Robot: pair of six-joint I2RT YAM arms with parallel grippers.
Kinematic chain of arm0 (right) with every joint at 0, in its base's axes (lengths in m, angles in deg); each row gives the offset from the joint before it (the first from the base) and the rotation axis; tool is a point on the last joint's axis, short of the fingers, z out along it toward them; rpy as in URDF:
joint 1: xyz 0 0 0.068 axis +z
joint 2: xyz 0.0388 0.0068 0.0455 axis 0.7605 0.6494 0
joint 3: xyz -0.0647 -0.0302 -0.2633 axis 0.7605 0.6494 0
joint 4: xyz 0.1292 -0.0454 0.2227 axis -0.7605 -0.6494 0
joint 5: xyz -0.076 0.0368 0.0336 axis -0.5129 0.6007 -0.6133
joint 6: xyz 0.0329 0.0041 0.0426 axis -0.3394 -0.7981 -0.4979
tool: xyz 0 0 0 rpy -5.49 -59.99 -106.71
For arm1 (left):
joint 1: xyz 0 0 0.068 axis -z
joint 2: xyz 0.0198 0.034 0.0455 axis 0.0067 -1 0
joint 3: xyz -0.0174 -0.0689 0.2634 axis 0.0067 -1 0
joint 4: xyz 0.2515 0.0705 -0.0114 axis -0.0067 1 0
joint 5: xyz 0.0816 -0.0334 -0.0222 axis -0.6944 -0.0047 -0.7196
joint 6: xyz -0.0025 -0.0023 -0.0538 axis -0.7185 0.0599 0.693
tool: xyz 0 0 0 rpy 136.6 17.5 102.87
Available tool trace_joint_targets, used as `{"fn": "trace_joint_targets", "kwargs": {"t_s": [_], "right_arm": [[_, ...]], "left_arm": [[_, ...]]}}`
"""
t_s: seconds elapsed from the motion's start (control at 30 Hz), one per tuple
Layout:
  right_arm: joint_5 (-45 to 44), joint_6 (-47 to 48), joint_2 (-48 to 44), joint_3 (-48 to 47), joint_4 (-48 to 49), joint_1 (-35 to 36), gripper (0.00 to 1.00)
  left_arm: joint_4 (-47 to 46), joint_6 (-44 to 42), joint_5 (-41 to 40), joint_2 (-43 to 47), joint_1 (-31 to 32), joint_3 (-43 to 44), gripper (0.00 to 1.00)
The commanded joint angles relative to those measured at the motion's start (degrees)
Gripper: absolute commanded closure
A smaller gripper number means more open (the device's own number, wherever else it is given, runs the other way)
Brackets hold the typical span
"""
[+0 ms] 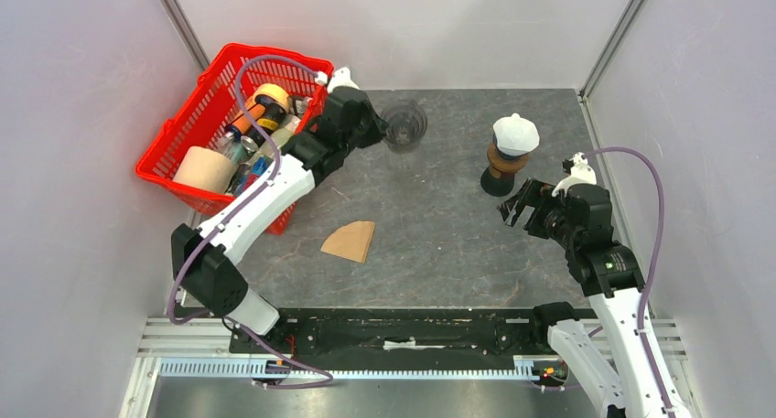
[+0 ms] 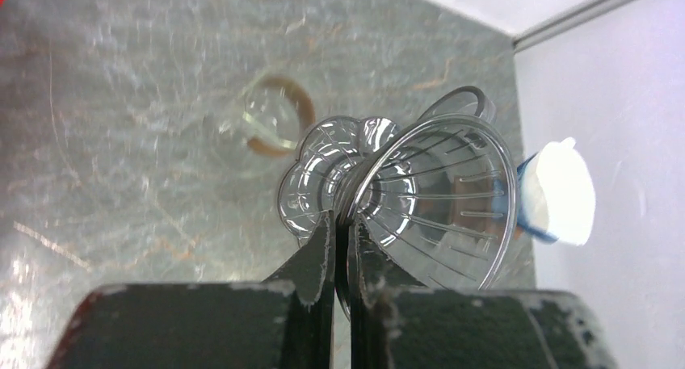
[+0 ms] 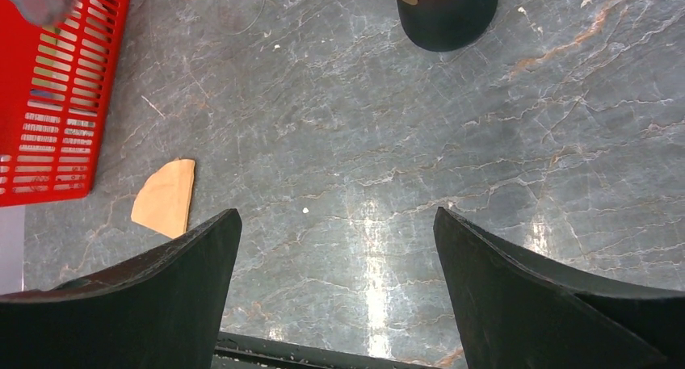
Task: Place the coffee filter in the dripper
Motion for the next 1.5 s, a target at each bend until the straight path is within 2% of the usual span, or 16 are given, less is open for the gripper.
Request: {"fn": "trace_joint_targets", "kwargs": {"t_s": [0.0, 0.1, 0.3, 0.53, 1.23, 1.3, 1.47], "right_arm": [[-1.6, -0.5, -1.0, 0.6, 1.1, -0.2, 0.03], [-1.5, -0.5, -1.2, 0.6, 1.1, -0.1, 0.03], [-1.4, -0.5, -1.1, 0.5, 1.0, -0.2, 0.03], [-1.5, -0.6, -1.1, 0.7, 0.9, -0.1, 0.03], [-2.4, -0.6, 0.1, 0.6, 1.0, -0.2, 0.03], [-2.4, -0.6, 0.1, 0.6, 1.0, -0.1, 0.03], [-2.5, -0.7, 0.0, 0.6, 1.0, -0.1, 0.03]], "left_arm": [[-3.1, 2.0, 5.8, -5.0, -3.8, 9.0, 0.98], [-0.1, 2.9, 8.6, -10.4, -5.6, 16.5, 0.98], [7.5, 3.4, 8.7, -19.3, -7.6, 28.4, 0.98], [12.8, 5.9, 13.3, -25.8, -10.3, 35.3, 0.98], [16.7, 6.4, 16.9, -32.0, -12.2, 36.4, 0.98], [16.9, 6.3, 16.8, -32.1, -12.2, 36.5, 0.95], [17.5, 6.0, 16.0, -31.7, -12.2, 36.7, 0.81]]}}
